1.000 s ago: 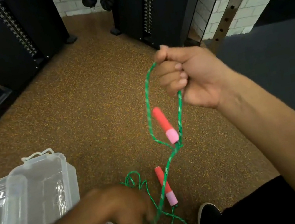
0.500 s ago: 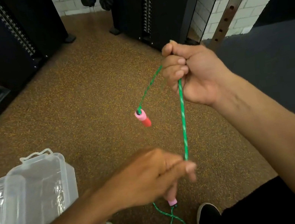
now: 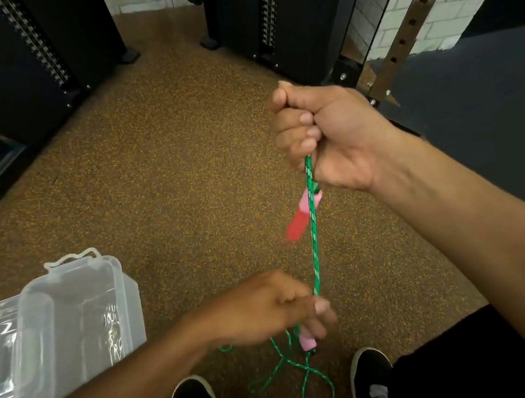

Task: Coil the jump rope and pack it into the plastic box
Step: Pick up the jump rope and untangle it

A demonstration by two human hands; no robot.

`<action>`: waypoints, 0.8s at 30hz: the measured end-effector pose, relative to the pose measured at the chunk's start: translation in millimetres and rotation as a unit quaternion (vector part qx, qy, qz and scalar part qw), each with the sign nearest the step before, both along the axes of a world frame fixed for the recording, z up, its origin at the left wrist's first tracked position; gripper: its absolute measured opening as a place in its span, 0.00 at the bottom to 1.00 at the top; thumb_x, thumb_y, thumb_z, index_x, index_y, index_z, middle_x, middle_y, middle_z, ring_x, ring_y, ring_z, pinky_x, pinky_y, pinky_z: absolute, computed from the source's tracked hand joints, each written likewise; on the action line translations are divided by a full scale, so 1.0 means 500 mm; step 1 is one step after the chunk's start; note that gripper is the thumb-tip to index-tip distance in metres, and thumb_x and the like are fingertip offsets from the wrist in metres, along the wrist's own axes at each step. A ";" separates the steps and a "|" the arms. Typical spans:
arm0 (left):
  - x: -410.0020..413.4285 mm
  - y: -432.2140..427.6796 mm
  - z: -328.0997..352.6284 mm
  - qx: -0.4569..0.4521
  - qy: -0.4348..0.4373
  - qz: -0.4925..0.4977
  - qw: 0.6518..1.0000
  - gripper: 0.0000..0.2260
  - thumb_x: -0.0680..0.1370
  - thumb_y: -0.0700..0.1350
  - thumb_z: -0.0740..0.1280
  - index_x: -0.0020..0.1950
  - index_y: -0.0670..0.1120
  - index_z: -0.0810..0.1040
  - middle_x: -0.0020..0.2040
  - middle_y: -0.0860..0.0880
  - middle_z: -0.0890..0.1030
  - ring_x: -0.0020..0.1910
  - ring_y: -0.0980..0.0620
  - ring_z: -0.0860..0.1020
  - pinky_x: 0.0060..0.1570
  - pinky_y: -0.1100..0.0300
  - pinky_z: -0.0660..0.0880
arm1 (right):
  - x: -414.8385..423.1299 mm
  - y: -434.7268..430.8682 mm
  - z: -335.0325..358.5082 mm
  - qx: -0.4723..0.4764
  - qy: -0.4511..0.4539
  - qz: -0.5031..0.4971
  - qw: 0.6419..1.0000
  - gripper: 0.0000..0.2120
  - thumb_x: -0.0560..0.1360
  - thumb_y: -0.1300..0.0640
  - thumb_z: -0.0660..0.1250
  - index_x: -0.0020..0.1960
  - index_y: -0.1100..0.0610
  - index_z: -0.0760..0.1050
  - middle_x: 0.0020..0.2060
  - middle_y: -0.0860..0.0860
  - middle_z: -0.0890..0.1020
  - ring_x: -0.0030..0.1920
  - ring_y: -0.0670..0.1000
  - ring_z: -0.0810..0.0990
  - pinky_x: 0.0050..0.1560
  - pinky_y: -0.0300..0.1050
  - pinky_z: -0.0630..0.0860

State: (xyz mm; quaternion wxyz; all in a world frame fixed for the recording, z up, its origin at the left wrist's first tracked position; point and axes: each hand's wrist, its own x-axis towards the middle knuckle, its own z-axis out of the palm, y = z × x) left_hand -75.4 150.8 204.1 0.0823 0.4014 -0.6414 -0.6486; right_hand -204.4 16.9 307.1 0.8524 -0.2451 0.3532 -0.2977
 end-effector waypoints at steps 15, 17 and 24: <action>-0.016 -0.090 0.073 -0.016 0.213 0.278 0.936 0.11 0.78 0.45 0.63 0.53 0.42 0.82 0.46 0.39 0.86 0.40 0.50 0.85 0.50 0.58 0.80 | 0.004 0.022 0.003 -0.024 0.009 0.004 1.000 0.14 0.83 0.52 0.59 0.41 0.55 0.73 0.24 0.45 0.63 0.21 0.42 0.62 0.20 0.35 0.68; -0.008 -0.090 0.063 -0.042 0.180 0.234 0.955 0.09 0.80 0.41 0.63 0.53 0.42 0.83 0.52 0.35 0.84 0.44 0.47 0.85 0.51 0.57 0.81 | 0.001 0.022 0.006 -0.036 0.036 0.009 0.999 0.14 0.82 0.50 0.60 0.41 0.55 0.73 0.25 0.45 0.63 0.21 0.42 0.62 0.20 0.36 0.67; 0.023 -0.074 0.047 -0.092 0.010 0.140 0.986 0.17 0.73 0.62 0.70 0.52 0.52 0.85 0.57 0.44 0.85 0.51 0.53 0.84 0.57 0.54 0.78 | -0.005 0.036 0.017 -0.094 0.101 0.095 0.986 0.14 0.83 0.51 0.59 0.40 0.54 0.72 0.25 0.45 0.61 0.21 0.41 0.61 0.18 0.34 0.65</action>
